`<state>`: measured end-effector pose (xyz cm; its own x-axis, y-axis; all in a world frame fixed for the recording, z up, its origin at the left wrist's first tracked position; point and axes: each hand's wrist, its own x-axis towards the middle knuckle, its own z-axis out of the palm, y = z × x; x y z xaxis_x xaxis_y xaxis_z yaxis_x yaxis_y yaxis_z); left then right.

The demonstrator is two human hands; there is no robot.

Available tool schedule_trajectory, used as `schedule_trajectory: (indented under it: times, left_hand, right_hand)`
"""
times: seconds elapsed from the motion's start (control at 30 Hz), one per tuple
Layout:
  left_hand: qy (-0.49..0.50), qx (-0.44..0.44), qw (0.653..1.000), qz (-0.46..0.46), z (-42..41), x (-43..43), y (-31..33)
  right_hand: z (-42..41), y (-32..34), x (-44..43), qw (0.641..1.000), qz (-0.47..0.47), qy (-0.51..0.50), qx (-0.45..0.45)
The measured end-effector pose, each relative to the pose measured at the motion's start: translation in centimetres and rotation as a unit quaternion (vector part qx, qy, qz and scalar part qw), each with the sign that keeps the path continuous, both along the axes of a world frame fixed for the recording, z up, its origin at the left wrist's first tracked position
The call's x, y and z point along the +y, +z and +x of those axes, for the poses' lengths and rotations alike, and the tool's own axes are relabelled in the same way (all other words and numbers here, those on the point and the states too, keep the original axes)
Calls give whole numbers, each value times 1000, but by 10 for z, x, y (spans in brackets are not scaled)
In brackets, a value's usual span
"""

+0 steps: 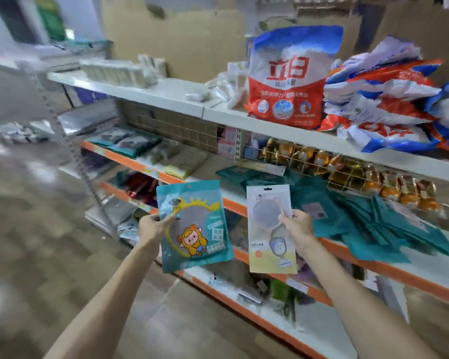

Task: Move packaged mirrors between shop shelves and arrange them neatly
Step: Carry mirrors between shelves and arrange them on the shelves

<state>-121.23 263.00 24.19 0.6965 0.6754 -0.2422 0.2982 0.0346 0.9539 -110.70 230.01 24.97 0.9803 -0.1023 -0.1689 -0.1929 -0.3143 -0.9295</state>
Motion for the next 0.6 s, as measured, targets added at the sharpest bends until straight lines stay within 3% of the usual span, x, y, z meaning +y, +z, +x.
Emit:
schedule_trajectory:
  times: [0.27, 0.6]
  left_hand:
    - [70, -25, 996, -46, -51, 135, 3]
    - [46, -27, 997, -62, -32, 288, 13]
  right_hand:
    - [0, 8, 168, 997, 4, 77, 8]
    - [20, 18, 342, 995, -2, 98, 4]
